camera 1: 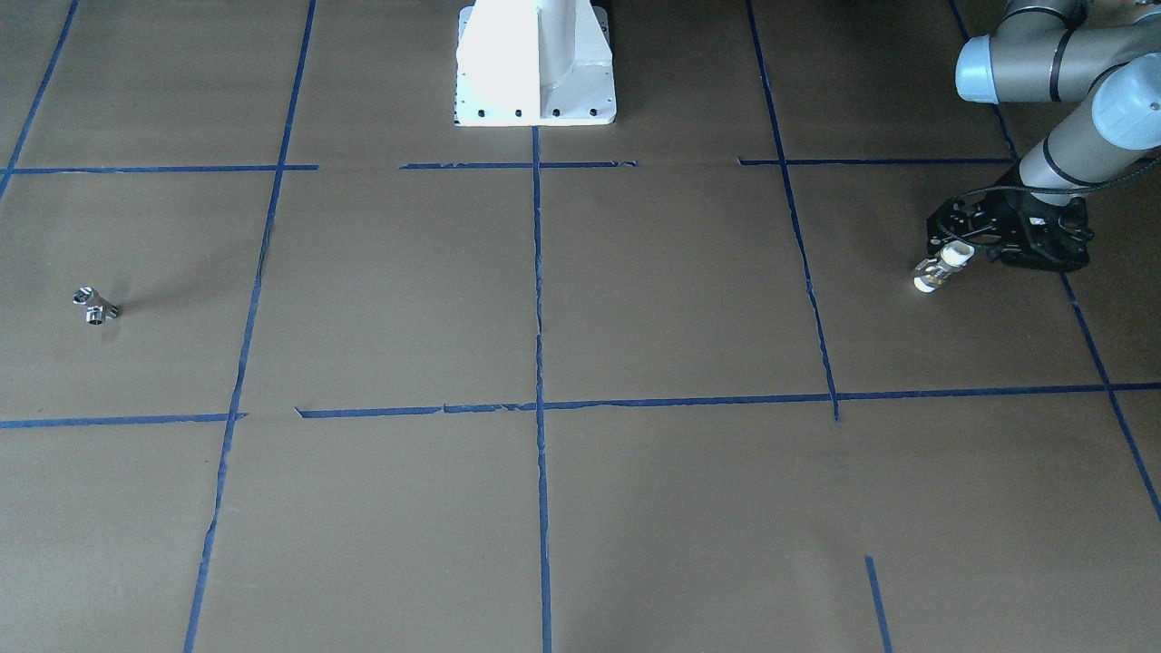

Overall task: Assemble PPR valve and pipe with both arms
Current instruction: 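Lower the left gripper onto the white-socket valve and grasp it, then carry the valve with the left gripper to the table center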

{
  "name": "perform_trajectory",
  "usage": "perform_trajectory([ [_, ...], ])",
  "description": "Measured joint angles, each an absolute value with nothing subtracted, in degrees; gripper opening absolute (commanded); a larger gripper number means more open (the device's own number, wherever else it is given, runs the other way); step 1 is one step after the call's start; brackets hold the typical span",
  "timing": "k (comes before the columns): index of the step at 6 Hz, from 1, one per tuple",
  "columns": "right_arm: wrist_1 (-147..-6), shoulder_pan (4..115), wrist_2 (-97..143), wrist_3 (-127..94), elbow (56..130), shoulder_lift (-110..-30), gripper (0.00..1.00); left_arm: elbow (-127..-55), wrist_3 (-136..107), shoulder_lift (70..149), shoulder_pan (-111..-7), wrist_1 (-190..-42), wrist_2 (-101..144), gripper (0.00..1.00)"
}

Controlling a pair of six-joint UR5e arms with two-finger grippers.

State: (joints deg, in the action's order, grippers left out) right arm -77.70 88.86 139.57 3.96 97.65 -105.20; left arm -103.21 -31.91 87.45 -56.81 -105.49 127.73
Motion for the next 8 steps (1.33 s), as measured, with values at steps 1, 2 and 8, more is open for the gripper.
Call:
perform_trajectory([
  [1, -77.7, 88.86, 139.57, 3.96, 97.65, -105.21, 1.0, -103.21, -31.91, 87.4, -56.75, -105.48, 127.65, 0.32],
  [2, -77.7, 88.82, 139.57, 3.96, 97.65, -105.2, 1.0, -103.24, -31.9, 87.37, -56.73, -105.47, 127.57, 0.06],
  [8, -77.69, 88.65, 139.68, 3.87, 97.73, -105.19, 1.0, -106.85, -47.44, 101.54, -51.16, -103.45, 127.53, 0.0],
])
